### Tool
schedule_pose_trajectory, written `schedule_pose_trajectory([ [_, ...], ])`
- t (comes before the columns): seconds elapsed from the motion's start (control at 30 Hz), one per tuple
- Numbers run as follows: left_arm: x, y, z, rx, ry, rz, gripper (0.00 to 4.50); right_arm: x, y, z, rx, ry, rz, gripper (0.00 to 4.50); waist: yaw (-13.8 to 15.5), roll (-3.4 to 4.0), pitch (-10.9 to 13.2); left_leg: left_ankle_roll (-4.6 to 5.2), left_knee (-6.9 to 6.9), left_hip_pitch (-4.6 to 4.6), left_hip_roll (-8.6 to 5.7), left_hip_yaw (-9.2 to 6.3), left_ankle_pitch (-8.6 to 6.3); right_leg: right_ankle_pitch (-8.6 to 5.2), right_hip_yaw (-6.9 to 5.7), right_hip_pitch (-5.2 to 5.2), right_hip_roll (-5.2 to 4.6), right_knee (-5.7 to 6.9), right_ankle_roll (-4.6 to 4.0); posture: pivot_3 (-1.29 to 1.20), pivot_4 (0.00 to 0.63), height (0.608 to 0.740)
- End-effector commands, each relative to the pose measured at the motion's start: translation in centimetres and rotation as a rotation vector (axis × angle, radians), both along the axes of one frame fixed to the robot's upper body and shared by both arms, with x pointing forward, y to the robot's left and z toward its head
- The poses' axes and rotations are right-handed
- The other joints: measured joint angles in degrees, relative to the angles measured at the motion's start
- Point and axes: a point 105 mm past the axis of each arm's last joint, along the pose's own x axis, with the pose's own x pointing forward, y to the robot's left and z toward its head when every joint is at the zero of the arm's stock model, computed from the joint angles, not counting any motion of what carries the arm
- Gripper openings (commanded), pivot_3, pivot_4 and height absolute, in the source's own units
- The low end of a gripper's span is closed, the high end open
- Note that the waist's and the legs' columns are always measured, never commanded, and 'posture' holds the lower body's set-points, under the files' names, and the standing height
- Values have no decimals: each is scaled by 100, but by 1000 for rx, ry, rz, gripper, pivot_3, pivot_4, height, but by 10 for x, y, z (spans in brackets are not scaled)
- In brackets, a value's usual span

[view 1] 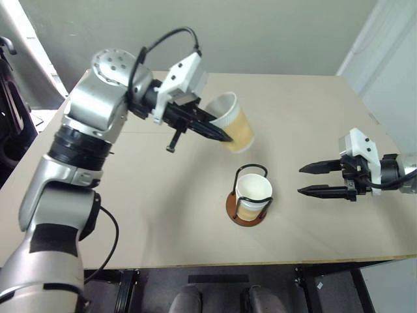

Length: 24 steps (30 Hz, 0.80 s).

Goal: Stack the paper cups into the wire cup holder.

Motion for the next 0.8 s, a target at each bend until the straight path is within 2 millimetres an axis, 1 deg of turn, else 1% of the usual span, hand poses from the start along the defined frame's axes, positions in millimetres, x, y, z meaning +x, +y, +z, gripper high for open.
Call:
schedule_pose_trajectory([
  [0.03, -16, -10, 10, 17, -21, -106, 79, -2, -1, 11, -1, -58, 3, 2692, 0, 0, 0, 0, 1, 0, 0, 1, 0, 1, 1, 0, 1, 0, 2, 0, 150, 740],
  [0.3, -23, -25, 2, 44, 10, -184, 79, -4, 2, 7, 2, -68, -5, 2692, 27, 0, 0, 0, 8, 0, -2, 0, 0, 0, 3, 4, 1, -6, 11, 0, 150, 740],
  [0.4, -27, -29, -4, 66, 1, -218, 79, -4, 2, 7, 2, -72, -10, 2692, 30, 0, 0, 0, 10, 0, -2, 1, 0, 1, 3, 5, 1, -7, 14, 0, 150, 740],
  [0.53, -31, -39, -18, 108, 2, -269, 79, -2, 3, 8, 5, -85, -15, 2692, 48, -1, 0, 0, 12, 1, -4, 1, 0, 1, 3, 8, 1, -7, 16, 0, 150, 740],
  [0.67, -28, -41, -30, 158, -43, -281, 79, -2, 3, 9, 5, -87, -15, 2692, 48, -1, 0, 1, 14, 2, -3, 2, 0, 1, 5, 8, 1, -5, 17, 0, 150, 740],
  [0.8, -22, -40, -36, 187, -95, -278, 79, -3, 3, 9, 5, -89, -17, 2692, 51, -1, 0, 1, 14, 2, -4, 3, 0, 1, 5, 9, 2, -5, 18, 0, 150, 740],
])
